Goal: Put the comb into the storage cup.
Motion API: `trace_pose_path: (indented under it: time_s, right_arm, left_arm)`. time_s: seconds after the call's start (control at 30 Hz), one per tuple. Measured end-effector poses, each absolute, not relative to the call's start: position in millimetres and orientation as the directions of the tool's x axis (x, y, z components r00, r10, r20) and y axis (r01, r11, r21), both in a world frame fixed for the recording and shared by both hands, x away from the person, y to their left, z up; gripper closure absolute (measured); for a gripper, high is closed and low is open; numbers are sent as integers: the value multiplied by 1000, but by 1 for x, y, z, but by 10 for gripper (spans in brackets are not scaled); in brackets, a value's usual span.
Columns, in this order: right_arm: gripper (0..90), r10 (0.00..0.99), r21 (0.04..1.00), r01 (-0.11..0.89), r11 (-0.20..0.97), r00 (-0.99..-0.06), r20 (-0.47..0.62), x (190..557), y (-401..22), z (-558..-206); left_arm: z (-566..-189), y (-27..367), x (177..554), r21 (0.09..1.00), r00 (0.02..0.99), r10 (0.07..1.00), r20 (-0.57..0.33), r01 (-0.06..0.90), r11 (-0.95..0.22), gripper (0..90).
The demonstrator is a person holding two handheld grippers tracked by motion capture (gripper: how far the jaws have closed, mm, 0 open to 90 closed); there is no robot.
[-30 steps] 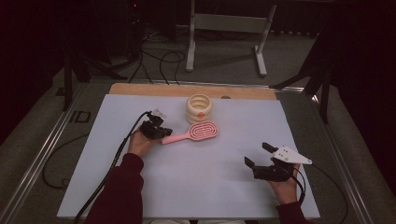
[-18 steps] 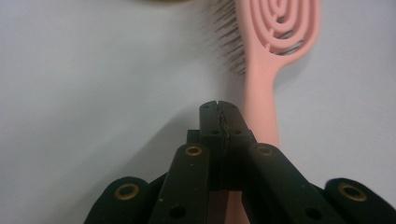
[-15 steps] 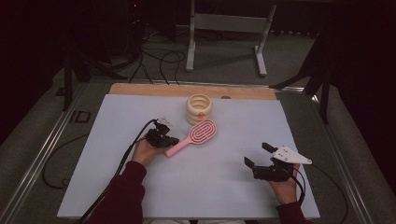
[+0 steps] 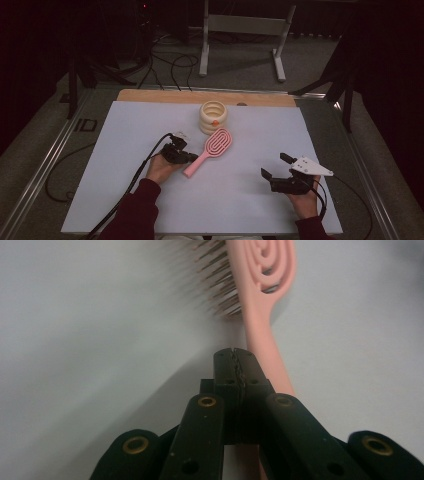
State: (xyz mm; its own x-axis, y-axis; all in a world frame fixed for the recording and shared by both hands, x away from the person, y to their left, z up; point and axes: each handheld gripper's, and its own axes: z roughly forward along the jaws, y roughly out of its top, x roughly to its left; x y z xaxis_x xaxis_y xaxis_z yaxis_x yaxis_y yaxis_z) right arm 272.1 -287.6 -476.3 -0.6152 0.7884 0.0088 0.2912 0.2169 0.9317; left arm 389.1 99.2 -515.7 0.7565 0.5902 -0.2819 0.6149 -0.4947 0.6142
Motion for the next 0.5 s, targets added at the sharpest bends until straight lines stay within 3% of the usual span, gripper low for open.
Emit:
trace_pose_path:
  time_s: [0.5]
  right_arm:
    - [80,788,931,293,218,-615,9,272,-287,-476]
  left_arm:
    - [-516,85,369,645,802,532,-270,561,-518,900]
